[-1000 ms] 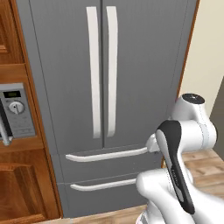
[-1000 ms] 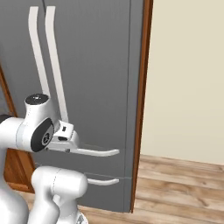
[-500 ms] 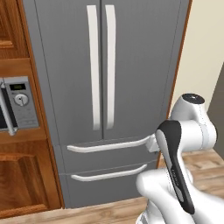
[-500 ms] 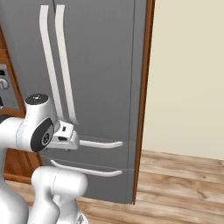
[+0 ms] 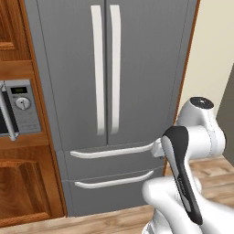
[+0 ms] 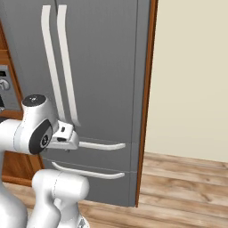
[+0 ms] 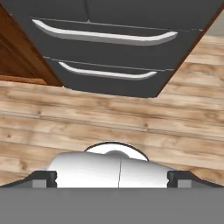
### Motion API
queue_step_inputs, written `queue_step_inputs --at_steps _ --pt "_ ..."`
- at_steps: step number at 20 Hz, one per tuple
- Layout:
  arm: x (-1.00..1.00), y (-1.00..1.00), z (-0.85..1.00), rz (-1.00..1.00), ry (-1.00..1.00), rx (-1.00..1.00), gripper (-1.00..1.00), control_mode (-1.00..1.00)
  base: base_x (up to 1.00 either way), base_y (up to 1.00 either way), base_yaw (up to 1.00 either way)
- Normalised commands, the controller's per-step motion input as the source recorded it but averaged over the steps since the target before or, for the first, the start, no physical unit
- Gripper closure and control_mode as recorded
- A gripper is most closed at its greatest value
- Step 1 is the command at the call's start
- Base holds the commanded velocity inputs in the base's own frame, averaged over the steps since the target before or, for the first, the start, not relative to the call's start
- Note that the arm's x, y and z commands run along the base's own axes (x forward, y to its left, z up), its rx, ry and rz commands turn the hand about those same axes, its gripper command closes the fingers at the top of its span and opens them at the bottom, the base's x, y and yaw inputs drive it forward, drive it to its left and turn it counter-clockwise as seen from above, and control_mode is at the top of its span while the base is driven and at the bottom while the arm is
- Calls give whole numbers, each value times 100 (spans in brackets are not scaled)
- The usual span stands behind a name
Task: Gather the onion and eggplant from the fridge and place them on a tray on the dining counter. Then gather the fish and chicken drumstick from the fridge and place them on the other tray.
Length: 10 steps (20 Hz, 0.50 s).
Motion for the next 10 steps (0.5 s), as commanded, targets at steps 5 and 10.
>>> queue_step_inputs --at_steps 5,10 --pt "45 26 0 1 -24 0 -100 -100 0 0 0" --pt "89 37 0 4 -21 0 -100 -100 0 0 0"
